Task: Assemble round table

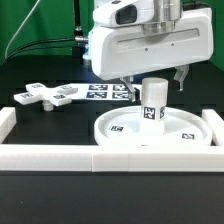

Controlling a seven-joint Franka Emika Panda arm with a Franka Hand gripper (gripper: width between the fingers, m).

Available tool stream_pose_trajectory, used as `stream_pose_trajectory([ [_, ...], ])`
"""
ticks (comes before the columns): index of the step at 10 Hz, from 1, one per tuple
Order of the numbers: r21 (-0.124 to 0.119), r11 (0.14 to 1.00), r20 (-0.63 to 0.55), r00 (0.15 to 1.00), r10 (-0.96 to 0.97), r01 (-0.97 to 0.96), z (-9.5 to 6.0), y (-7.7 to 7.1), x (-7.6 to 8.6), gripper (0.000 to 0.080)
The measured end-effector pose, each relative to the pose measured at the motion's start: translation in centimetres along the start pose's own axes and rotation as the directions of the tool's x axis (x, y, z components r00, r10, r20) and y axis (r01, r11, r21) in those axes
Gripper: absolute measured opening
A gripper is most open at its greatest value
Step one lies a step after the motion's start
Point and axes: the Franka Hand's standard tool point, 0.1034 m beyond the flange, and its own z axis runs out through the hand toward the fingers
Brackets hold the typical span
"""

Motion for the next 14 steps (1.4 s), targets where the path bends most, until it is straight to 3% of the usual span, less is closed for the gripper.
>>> stream_pose_trajectory([
  [2, -0.007, 0.986, 0.005, 0.986, -0.166, 0.166, -0.02, 0.19, -0.07, 0.0649],
  [3, -0.019, 0.959, 0.018, 0.959, -0.283, 0.284, -0.09, 0.21, 0.04, 0.0649],
  [7, -0.025, 0.838, 0.051, 0.838, -0.544, 0.545, -0.27, 0.25, 0.22, 0.0649],
  [11, -0.023, 0.605, 0.095, 0.604, -0.791, 0.796, -0.45, 0.63, 0.33, 0.0649],
  [14, -0.007, 0.43, 0.111, 0.428, -0.897, 0.903, -0.35, 0.47, 0.57, 0.0649],
])
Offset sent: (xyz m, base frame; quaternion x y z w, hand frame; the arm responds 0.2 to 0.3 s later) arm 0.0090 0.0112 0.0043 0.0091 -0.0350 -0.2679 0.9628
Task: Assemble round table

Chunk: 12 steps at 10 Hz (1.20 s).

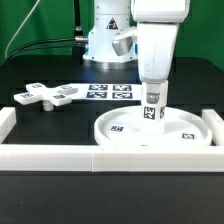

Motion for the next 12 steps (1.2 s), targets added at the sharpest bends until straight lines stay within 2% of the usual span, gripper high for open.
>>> stream_pose_trajectory([
  [6, 0.002, 0.96, 0.036, 0.96, -0.279, 0.279, 0.02, 0.01, -0.1, 0.0649],
  [7, 0.003, 0.962, 0.036, 0.961, -0.273, 0.273, 0.04, 0.0, -0.12, 0.0649],
  [8, 0.003, 0.963, 0.037, 0.963, -0.268, 0.269, 0.07, -0.01, -0.14, 0.0545],
  [9, 0.006, 0.964, 0.037, 0.963, -0.268, 0.268, 0.12, -0.09, -0.22, 0.0409],
  [12, 0.007, 0.964, 0.037, 0.964, -0.265, 0.264, 0.14, -0.12, -0.26, 0.0406],
])
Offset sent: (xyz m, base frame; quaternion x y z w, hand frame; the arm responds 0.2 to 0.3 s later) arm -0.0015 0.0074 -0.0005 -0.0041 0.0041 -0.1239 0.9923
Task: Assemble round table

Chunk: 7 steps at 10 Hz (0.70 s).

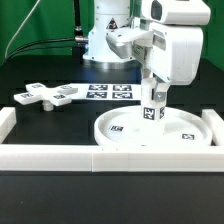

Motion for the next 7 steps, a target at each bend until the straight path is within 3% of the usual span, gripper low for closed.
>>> stream_pose_trajectory([
  [2, 0.001, 0.999, 0.0, 0.999, 0.037, -0.037, 0.01, -0.02, 0.0, 0.0406],
  [4, 0.003, 0.964, -0.002, 0.964, 0.265, -0.265, 0.03, -0.17, -0.01, 0.0406],
  [7, 0.008, 0.819, -0.007, 0.819, 0.573, -0.573, 0.06, -0.28, 0.24, 0.0407],
])
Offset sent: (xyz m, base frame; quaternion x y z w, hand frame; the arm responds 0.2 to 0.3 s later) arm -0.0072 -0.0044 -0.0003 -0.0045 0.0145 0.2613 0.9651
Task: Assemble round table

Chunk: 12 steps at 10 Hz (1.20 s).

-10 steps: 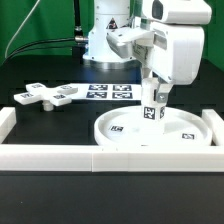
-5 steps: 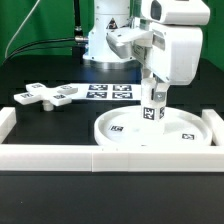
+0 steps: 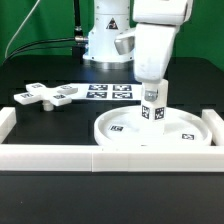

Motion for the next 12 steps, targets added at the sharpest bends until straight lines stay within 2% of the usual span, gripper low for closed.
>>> stream_pose_trajectory([
  [4, 0.001, 0.976, 0.0, 0.976, 0.216, -0.216, -0.03, -0.05, 0.08, 0.0407],
  [6, 0.004, 0.934, -0.002, 0.934, 0.356, -0.356, -0.03, -0.11, 0.14, 0.0407],
  [8, 0.019, 0.796, -0.006, 0.796, 0.605, -0.605, -0.02, -0.18, 0.17, 0.0407],
  [10, 0.045, 0.576, 0.033, 0.578, 0.816, -0.816, -0.02, -0.58, 0.02, 0.0407],
  [12, 0.046, 0.412, 0.048, 0.414, 0.909, -0.91, -0.01, -0.69, 0.02, 0.0407],
])
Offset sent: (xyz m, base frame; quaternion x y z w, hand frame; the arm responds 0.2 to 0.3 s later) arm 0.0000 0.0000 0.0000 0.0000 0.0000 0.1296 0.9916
